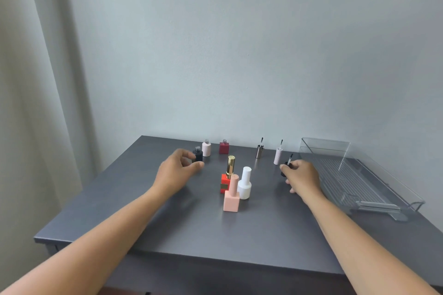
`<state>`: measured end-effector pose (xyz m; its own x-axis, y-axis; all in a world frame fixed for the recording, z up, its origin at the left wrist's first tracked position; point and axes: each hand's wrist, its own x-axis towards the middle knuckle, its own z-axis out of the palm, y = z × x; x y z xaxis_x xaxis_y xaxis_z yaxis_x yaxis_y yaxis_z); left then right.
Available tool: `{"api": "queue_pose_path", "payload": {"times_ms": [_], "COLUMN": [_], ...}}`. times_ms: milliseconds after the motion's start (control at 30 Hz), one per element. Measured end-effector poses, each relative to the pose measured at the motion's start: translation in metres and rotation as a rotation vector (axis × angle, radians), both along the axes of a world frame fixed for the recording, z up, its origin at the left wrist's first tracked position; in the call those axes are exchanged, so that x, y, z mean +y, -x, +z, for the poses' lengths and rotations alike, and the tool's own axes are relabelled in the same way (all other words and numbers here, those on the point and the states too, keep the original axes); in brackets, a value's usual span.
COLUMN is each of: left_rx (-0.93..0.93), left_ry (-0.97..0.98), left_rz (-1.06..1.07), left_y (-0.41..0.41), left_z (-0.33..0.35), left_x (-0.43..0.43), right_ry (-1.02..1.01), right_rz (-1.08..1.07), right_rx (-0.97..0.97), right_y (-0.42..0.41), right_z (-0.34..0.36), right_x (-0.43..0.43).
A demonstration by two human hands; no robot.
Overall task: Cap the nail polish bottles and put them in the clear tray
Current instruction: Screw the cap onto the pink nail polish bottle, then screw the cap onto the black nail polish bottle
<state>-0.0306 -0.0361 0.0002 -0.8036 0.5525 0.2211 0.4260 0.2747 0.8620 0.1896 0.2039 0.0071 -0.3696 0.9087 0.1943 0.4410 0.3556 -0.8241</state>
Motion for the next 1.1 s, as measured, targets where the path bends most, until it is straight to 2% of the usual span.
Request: {"api": "queue_pose_path", "payload": {"times_ms": [267, 567, 700, 833, 933, 1100], "left_rx": [0.089, 0.134, 0.067, -0.007, -0.130, -0.240], "left_ry": [0.254, 0.323, 0.245, 0.097, -0.071, -0.259], "left_rz": [0.147, 0.180, 0.149, 0.116, 0.034, -0.123], "left_y": [0.036, 0.041, 0.034, 0.019, 0.007, -0.022], "left_z": [-0.012, -0.014, -0.011, -0.006, 0.000, 0.021], "left_x": [0.045, 0.057, 0.047, 0.031, 0.017, -0.007], "right_ry": [0.025, 0.030, 0.037, 0.073, 0.078, 0.079], "right_rz": [0.042, 0.041, 0.049, 0.083, 0.108, 0.168], "right_rx": [0.068, 0.092, 0.107, 0.158, 0.204, 0.425], "right_y": [-0.006, -0.004, -0.004, -0.005, -0.008, -0.015], "right_z": [-0.001, -0.004, -0.005, -0.004, -0.001, 0.020], "right_x": [-0.016, -0.016, -0.017, -0.020, -0.025, -0.045]}}
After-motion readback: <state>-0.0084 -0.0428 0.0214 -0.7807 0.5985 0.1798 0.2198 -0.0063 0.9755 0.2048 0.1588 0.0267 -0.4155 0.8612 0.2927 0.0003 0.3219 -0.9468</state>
